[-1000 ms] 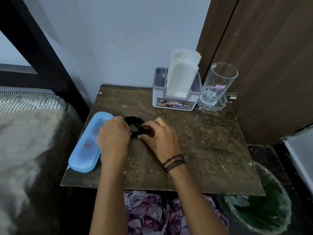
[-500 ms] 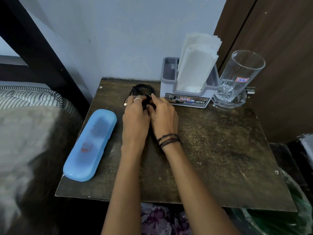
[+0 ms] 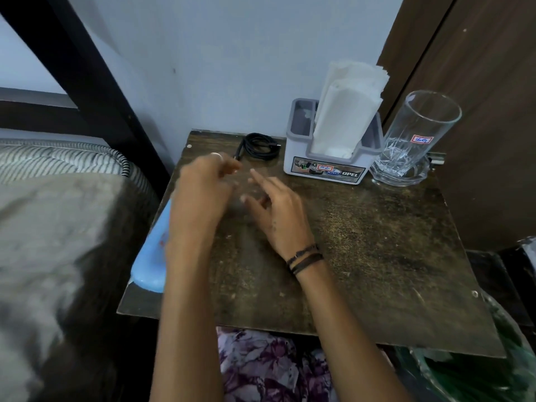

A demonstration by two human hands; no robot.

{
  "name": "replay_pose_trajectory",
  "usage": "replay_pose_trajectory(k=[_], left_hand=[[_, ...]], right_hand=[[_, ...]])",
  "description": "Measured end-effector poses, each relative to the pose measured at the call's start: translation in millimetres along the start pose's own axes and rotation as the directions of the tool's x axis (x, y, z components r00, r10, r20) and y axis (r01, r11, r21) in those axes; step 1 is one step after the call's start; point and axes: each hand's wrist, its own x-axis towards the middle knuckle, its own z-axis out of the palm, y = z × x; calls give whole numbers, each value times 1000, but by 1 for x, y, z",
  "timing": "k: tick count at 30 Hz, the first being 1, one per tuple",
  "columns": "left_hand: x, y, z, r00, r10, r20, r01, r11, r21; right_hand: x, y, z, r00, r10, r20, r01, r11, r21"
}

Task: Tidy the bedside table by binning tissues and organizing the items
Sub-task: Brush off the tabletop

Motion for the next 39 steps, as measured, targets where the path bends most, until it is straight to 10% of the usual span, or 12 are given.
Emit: replay_pose_trajectory(k=[4,9,20,32,39], left_hand=[[-18,-21,-57,983,-183,21,170,947,272],[-27,-45,-69,911,-387,144,356,912,205],[-16,-50,-38,959,-257,-118,253,966,-47],[9,-64,-2,994,-101,-47,74,914,-399],[23,-65,8,988,-94,-126,48,944,-326]], right_hand=[[-23,-35,9,974,-12,227,-26,986,166],[-37,-55,24,923,-36,383,83,991,-108],[-26,-43,33,943,-45,331,119,971,-207],[35,-14,38,977,46,209,-27,995,-95],[46,-7,43,990,32,135,-25,998,-58]])
